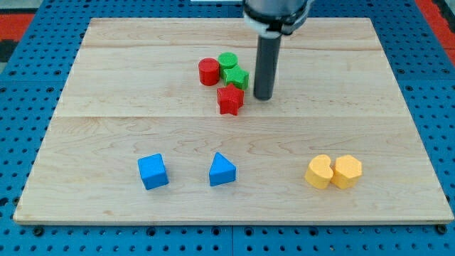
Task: Push the red star into the red circle
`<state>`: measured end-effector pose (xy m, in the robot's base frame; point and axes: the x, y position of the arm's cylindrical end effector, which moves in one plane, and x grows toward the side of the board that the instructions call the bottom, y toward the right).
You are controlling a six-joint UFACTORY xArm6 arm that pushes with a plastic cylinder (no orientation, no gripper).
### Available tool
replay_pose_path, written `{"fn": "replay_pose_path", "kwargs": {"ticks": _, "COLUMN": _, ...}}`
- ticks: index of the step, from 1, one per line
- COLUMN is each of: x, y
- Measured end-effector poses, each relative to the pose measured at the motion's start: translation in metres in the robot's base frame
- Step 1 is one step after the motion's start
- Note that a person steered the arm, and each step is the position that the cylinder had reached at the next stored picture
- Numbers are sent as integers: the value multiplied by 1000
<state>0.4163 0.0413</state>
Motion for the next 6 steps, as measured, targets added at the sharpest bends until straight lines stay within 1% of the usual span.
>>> {"fn": "replay_pose_path", "kwargs": {"ticks": 1, "x": 0, "y": -76}}
{"fn": "replay_pose_path", "kwargs": {"ticks": 2, "x": 0, "y": -90}}
{"fn": "replay_pose_path", "kwargs": {"ticks": 3, "x": 23, "y": -95}}
{"fn": "replay_pose_path", "kwargs": {"ticks": 4, "x": 31, "y": -153}}
{"fn": "replay_pose_path", "kwargs": {"ticks": 5, "x": 1, "y": -153}}
{"fn": "replay_pose_path", "kwargs": {"ticks": 6, "x": -2, "y": -112}}
